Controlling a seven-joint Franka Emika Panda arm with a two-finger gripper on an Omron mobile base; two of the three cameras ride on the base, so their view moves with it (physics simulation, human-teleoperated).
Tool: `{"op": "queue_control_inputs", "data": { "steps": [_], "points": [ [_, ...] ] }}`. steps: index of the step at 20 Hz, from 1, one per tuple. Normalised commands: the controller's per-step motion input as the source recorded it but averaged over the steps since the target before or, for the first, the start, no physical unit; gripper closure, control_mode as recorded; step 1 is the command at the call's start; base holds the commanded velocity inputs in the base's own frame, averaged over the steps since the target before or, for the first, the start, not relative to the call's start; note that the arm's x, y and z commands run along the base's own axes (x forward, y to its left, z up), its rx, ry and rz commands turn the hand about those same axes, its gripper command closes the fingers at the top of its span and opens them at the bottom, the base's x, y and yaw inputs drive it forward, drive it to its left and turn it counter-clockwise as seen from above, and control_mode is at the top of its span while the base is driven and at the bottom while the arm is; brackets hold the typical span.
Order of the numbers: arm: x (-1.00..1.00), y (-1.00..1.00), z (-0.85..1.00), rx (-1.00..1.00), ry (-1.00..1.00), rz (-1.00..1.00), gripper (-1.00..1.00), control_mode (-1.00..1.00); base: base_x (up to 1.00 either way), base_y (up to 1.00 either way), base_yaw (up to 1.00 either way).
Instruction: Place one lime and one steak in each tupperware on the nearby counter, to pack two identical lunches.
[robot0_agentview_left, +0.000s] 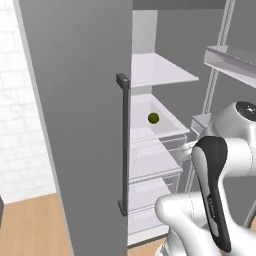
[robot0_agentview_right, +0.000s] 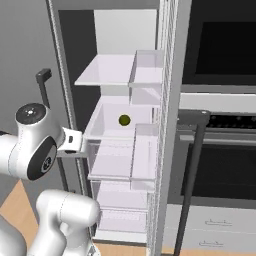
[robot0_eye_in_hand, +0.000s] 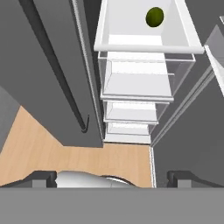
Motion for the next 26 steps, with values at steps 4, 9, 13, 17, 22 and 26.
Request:
{"op": "queue_control_inputs", "data": {
  "steps": [4, 9, 13, 17, 22, 26],
  "points": [
    [0.0, 0.0, 0.0, 0.0, 0.0, 0.0, -1.0, 1.0, 0.25, -0.29, 0.0],
    [0.0, 0.0, 0.0, 0.0, 0.0, 0.0, -1.0, 1.0, 0.57, 0.08, -0.01],
    [0.0, 0.0, 0.0, 0.0, 0.0, 0.0, -1.0, 1.0, 0.57, 0.08, -0.03],
    [0.0, 0.0, 0.0, 0.0, 0.0, 0.0, -1.0, 1.0, 0.01, -0.09, 0.0],
    [0.48, 0.0, -0.5, -0.1, -0.11, 0.0, -1.0, -1.0, 0.0, 0.0, 0.0],
    [0.72, -0.1, -0.42, -0.08, -0.14, 0.0, -1.0, -1.0, 0.0, 0.0, 0.0]
  ]
}}
